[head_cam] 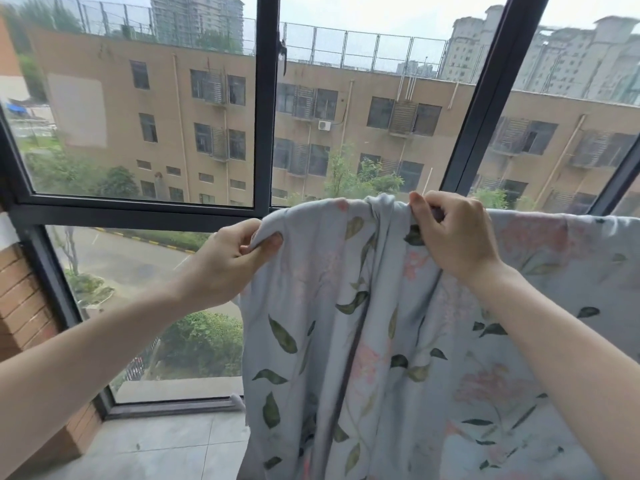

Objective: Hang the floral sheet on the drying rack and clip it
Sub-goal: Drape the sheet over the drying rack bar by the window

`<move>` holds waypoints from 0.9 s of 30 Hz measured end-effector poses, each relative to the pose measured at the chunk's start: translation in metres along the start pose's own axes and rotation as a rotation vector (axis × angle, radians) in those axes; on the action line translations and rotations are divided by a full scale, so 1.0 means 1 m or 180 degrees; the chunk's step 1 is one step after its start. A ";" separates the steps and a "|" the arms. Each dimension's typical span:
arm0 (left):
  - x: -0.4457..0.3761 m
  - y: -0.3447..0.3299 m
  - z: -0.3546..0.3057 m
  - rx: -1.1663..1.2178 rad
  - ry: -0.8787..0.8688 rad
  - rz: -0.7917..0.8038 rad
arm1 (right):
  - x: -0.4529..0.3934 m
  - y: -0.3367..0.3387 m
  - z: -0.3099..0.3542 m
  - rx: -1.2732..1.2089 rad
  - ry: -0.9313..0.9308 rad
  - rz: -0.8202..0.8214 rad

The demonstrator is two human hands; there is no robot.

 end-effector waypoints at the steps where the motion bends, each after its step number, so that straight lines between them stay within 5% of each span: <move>1: 0.001 0.005 0.000 0.0020 -0.0033 -0.0094 | -0.001 0.001 0.001 -0.0098 -0.0033 0.0041; 10: -0.011 0.042 -0.029 -0.0628 -0.0196 -0.0674 | -0.019 -0.001 -0.001 -0.0550 -0.0364 0.0504; 20: -0.119 0.143 -0.067 -0.0155 0.0071 -0.2042 | -0.048 -0.011 -0.019 -0.0169 -0.0857 0.0782; 23: -0.161 0.148 -0.063 -0.0520 0.0309 -0.1865 | -0.051 -0.018 -0.018 -0.0015 -0.0991 0.1012; 27: -0.180 0.124 -0.021 -0.1855 0.0891 -0.0904 | -0.053 -0.024 -0.017 0.0152 -0.1126 0.1370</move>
Point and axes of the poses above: each hand's wrist, its own x-axis away from the middle knuckle, its own y-axis out of the back of the hand, z = x × y, the point moved 8 cm from there along -x, towards the middle knuckle, and after that the axes turned 9 degrees about x, right-handed, at the moved point
